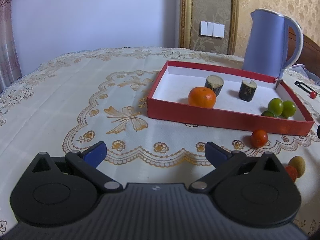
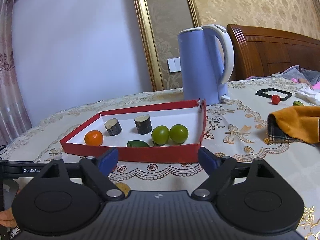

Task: Organize fruits
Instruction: 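Move the left tool toward the small brown round fruit on the table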

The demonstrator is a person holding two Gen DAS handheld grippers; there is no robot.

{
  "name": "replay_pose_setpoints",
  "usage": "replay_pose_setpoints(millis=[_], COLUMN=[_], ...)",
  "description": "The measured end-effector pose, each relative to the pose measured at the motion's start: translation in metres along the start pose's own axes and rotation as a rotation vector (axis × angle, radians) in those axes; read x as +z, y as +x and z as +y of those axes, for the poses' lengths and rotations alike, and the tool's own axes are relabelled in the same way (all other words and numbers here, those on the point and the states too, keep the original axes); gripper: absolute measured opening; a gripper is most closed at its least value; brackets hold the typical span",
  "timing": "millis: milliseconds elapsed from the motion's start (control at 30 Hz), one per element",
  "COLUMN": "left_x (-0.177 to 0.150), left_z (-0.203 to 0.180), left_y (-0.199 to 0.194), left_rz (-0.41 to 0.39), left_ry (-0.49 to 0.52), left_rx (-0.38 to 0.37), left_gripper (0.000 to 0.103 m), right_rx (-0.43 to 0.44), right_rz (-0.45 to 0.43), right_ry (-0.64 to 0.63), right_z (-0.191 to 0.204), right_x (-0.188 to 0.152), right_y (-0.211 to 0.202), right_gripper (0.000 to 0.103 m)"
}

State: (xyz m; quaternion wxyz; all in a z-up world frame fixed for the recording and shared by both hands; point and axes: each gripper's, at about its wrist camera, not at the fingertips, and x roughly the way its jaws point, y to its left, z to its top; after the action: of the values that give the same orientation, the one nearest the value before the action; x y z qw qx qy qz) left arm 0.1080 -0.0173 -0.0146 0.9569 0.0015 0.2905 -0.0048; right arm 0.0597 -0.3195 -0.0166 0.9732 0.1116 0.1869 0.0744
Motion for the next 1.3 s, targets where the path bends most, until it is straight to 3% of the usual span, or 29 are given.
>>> replay_pose_setpoints(millis=[167, 333, 700, 767, 900, 1000, 1100, 1133, 1300], left_x=[-0.001, -0.002, -0.006, -0.008, -0.015, -0.015, -0.012, -0.01, -0.001], left_z=[-0.004, -0.005, -0.041, -0.051, -0.064, -0.059, -0.042, -0.033, -0.014], left_y=[-0.007, -0.016, -0.043, -0.041, -0.033, -0.032, -0.031, -0.031, -0.033], left_rz=[-0.041, -0.069, -0.074, -0.052, -0.032, -0.03, -0.05, -0.05, -0.027], left_ry=[0.025, 0.041, 0.18, 0.222, 0.277, 0.261, 0.219, 0.192, 0.126], left_rx=[-0.037, -0.121, -0.303, -0.306, -0.243, -0.199, -0.092, -0.087, -0.244], left_gripper=[0.103, 0.103, 0.103, 0.103, 0.103, 0.103, 0.103, 0.103, 0.103], right_rx=[0.009, -0.022, -0.031, -0.045, -0.044, -0.041, -0.035, -0.033, -0.042], right_rz=[0.004, -0.001, 0.011, 0.01, -0.004, 0.006, 0.01, 0.007, 0.013], right_ry=[-0.065, -0.157, -0.105, -0.116, -0.122, -0.102, -0.077, -0.071, -0.073], right_z=[0.006, 0.018, 0.008, 0.01, 0.011, 0.007, 0.003, 0.002, 0.002], right_x=[-0.004, -0.007, -0.006, -0.007, -0.007, -0.006, -0.005, -0.005, -0.005], right_y=[-0.008, -0.016, -0.016, -0.016, -0.019, -0.017, -0.016, -0.017, -0.016], right_gripper=[0.087, 0.087, 0.09, 0.093, 0.094, 0.094, 0.094, 0.094, 0.094])
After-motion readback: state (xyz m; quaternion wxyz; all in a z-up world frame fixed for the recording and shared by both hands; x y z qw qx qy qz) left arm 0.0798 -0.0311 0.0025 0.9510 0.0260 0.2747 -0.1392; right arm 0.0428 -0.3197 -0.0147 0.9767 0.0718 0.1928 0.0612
